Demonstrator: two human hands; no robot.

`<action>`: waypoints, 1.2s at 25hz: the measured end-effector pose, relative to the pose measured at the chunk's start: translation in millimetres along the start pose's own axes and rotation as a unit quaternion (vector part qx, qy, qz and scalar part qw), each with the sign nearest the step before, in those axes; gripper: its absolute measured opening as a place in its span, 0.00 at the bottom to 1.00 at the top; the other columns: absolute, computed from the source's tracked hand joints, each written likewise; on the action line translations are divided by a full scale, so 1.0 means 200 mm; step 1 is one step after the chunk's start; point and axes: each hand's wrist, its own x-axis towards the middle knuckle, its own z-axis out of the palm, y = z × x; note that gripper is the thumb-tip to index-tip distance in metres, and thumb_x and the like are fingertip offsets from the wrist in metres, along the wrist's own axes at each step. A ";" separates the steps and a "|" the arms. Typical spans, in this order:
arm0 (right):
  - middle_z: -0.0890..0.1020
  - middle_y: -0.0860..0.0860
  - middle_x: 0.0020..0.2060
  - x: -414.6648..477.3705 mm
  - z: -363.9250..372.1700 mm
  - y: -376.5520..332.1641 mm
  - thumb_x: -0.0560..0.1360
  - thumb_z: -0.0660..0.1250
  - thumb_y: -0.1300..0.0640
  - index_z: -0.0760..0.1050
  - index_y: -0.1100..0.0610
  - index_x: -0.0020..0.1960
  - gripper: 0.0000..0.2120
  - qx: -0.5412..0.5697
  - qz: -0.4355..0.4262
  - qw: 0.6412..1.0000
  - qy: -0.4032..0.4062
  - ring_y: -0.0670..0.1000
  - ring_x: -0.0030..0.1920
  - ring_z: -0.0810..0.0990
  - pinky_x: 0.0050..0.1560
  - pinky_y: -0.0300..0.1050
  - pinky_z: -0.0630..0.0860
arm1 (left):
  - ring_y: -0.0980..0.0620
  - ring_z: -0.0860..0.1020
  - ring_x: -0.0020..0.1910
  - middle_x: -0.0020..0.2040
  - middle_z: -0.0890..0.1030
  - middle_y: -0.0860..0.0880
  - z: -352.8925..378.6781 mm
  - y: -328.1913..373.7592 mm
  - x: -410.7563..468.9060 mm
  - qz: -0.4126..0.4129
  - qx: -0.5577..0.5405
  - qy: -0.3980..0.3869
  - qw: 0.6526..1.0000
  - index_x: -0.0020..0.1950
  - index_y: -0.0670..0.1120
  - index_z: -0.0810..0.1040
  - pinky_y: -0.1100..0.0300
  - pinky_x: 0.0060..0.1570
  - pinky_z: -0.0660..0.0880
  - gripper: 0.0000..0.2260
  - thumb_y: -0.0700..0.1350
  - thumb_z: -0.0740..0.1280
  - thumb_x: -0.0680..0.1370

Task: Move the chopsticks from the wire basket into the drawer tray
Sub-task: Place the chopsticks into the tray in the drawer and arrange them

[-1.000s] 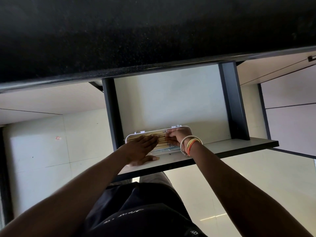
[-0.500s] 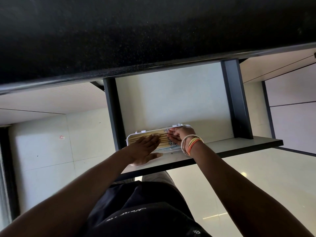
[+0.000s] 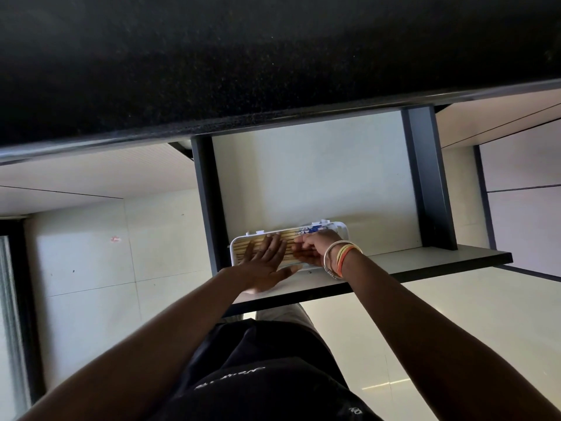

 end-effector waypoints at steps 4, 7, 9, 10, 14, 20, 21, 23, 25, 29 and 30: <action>0.84 0.52 0.30 0.00 0.03 -0.02 0.77 0.57 0.71 0.80 0.60 0.41 0.15 -0.119 -0.017 0.992 0.031 0.51 0.31 0.83 0.31 0.41 0.81 | 0.52 0.30 0.81 0.82 0.29 0.53 -0.03 -0.02 -0.02 -0.015 0.066 -0.010 0.998 0.82 0.49 0.32 0.41 0.80 0.35 0.40 0.71 0.42 0.80; 0.83 0.58 0.32 0.01 0.01 -0.02 0.74 0.55 0.75 0.80 0.65 0.43 0.15 -0.061 -0.046 0.996 0.044 0.55 0.32 0.83 0.33 0.45 0.83 | 0.50 0.32 0.82 0.83 0.31 0.50 -0.02 0.03 -0.05 -0.023 0.056 0.019 0.998 0.83 0.46 0.34 0.43 0.81 0.36 0.42 0.72 0.43 0.80; 0.84 0.62 0.39 0.01 0.00 0.00 0.73 0.54 0.76 0.80 0.67 0.49 0.17 -0.008 -0.053 0.998 0.040 0.57 0.37 0.84 0.40 0.48 0.83 | 0.48 0.33 0.82 0.83 0.32 0.48 -0.01 0.05 -0.05 -0.031 0.019 0.031 0.999 0.83 0.44 0.35 0.44 0.81 0.37 0.43 0.72 0.44 0.80; 0.84 0.62 0.41 0.02 -0.01 0.00 0.73 0.54 0.76 0.80 0.67 0.51 0.18 -0.001 -0.051 0.998 0.041 0.57 0.39 0.85 0.44 0.49 0.83 | 0.48 0.33 0.82 0.83 0.32 0.47 0.00 0.06 -0.04 -0.031 0.007 0.031 0.999 0.83 0.44 0.35 0.44 0.81 0.37 0.43 0.72 0.44 0.80; 0.84 0.60 0.36 0.01 0.00 0.00 0.74 0.55 0.76 0.81 0.66 0.45 0.16 -0.007 -0.060 0.996 0.071 0.56 0.38 0.85 0.44 0.50 0.82 | 0.49 0.31 0.81 0.83 0.31 0.47 -0.02 0.06 -0.01 0.015 0.014 0.024 1.000 0.83 0.45 0.34 0.43 0.81 0.36 0.41 0.70 0.44 0.81; 0.85 0.59 0.35 0.01 0.00 0.00 0.74 0.55 0.74 0.80 0.67 0.48 0.15 -0.009 -0.048 0.996 0.070 0.53 0.33 0.85 0.32 0.44 0.83 | 0.42 0.31 0.81 0.82 0.30 0.47 -0.03 0.05 -0.10 -0.026 0.010 0.018 0.999 0.83 0.47 0.35 0.39 0.80 0.35 0.43 0.72 0.46 0.79; 0.85 0.57 0.33 0.01 0.00 -0.01 0.74 0.55 0.74 0.80 0.66 0.47 0.15 -0.011 -0.041 0.997 0.066 0.53 0.33 0.84 0.32 0.43 0.83 | 0.40 0.32 0.81 0.82 0.30 0.46 -0.03 0.07 -0.11 -0.052 -0.008 0.013 0.999 0.83 0.47 0.34 0.40 0.79 0.35 0.44 0.73 0.47 0.79; 0.83 0.56 0.30 0.00 0.00 -0.01 0.75 0.53 0.75 0.79 0.64 0.45 0.16 -0.009 -0.031 0.998 0.055 0.53 0.34 0.83 0.32 0.43 0.82 | 0.39 0.31 0.81 0.82 0.29 0.43 -0.02 0.09 -0.11 -0.074 -0.025 0.002 0.997 0.83 0.48 0.34 0.41 0.78 0.35 0.44 0.73 0.48 0.79; 0.83 0.56 0.31 -0.01 0.00 -0.01 0.75 0.52 0.76 0.78 0.64 0.44 0.17 -0.005 -0.027 0.998 0.051 0.53 0.35 0.82 0.31 0.42 0.82 | 0.41 0.29 0.80 0.81 0.27 0.41 -0.03 0.06 -0.10 -0.057 -0.028 -0.015 0.998 0.82 0.50 0.32 0.41 0.79 0.34 0.43 0.72 0.48 0.79; 0.83 0.56 0.34 0.00 0.00 -0.01 0.76 0.52 0.75 0.78 0.63 0.45 0.17 -0.019 -0.022 0.998 0.049 0.52 0.35 0.82 0.28 0.40 0.81 | 0.39 0.29 0.80 0.80 0.27 0.43 -0.04 0.03 -0.12 -0.047 -0.034 -0.016 0.998 0.82 0.53 0.30 0.39 0.79 0.35 0.42 0.72 0.48 0.80; 0.82 0.56 0.35 0.00 0.00 -0.01 0.76 0.52 0.74 0.77 0.63 0.45 0.17 -0.017 -0.021 0.999 0.047 0.52 0.36 0.82 0.28 0.39 0.81 | 0.36 0.30 0.80 0.80 0.27 0.43 -0.03 0.04 -0.13 -0.065 -0.034 -0.010 0.997 0.82 0.53 0.30 0.39 0.79 0.34 0.42 0.73 0.48 0.79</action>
